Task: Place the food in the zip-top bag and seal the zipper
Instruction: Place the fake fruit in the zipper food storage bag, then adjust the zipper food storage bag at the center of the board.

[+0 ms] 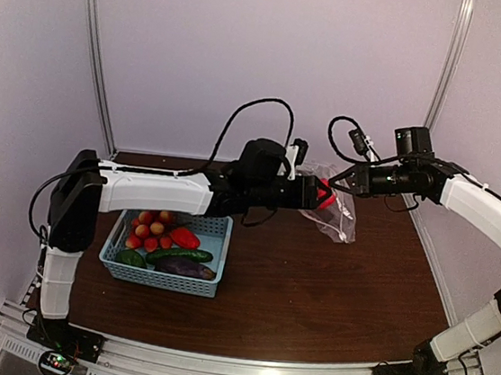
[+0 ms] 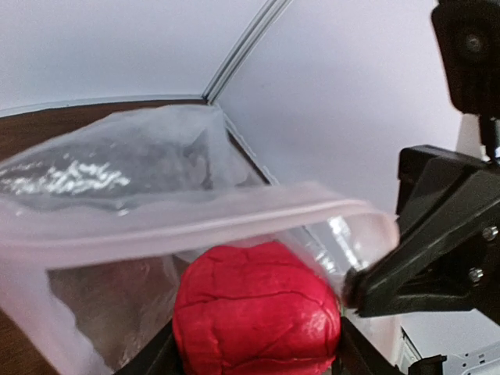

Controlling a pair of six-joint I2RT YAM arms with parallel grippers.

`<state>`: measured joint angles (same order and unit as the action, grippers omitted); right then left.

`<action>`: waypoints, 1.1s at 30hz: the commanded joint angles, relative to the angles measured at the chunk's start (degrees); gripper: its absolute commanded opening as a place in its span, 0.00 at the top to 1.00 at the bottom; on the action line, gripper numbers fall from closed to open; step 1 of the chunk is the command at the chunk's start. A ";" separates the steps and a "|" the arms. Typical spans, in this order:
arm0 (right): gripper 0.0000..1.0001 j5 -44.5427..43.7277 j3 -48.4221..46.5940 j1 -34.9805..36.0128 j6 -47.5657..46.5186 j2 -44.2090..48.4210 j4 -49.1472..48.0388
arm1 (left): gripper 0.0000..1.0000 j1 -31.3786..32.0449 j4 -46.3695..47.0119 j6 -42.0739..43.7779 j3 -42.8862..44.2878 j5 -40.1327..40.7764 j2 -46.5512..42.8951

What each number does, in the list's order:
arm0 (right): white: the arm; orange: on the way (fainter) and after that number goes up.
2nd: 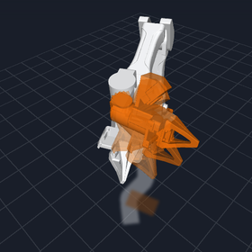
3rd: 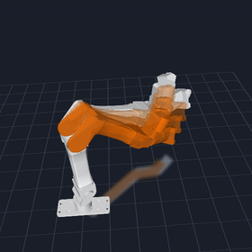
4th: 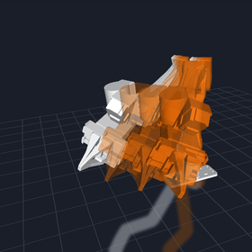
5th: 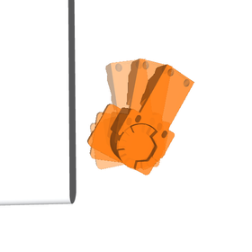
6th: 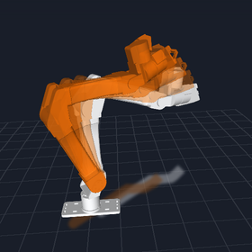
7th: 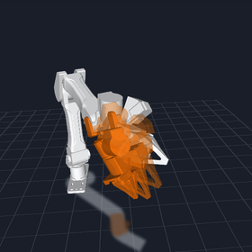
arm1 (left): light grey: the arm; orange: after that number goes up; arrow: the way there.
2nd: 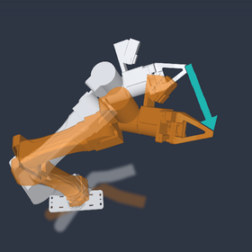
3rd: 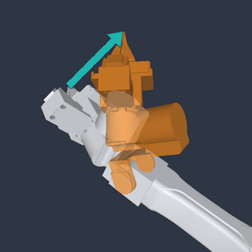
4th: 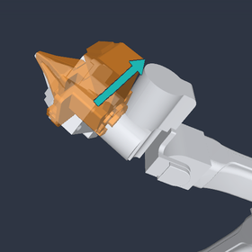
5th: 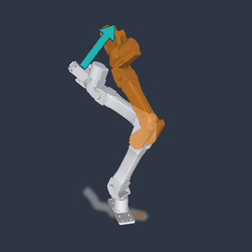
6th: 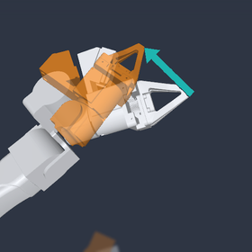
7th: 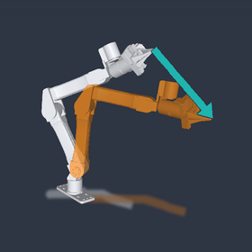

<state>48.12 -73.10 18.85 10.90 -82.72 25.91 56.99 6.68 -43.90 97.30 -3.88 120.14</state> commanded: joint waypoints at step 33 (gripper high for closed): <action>1.00 -1.44 0.66 -3.21 1.94 1.06 -4.29 | 0.23 1.04 -7.15 -1.31 4.72 -2.24 -11.80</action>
<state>48.69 -73.34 15.97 12.45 -82.76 22.70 57.49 0.01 -43.22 107.50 -6.76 113.38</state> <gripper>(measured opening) 0.006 0.810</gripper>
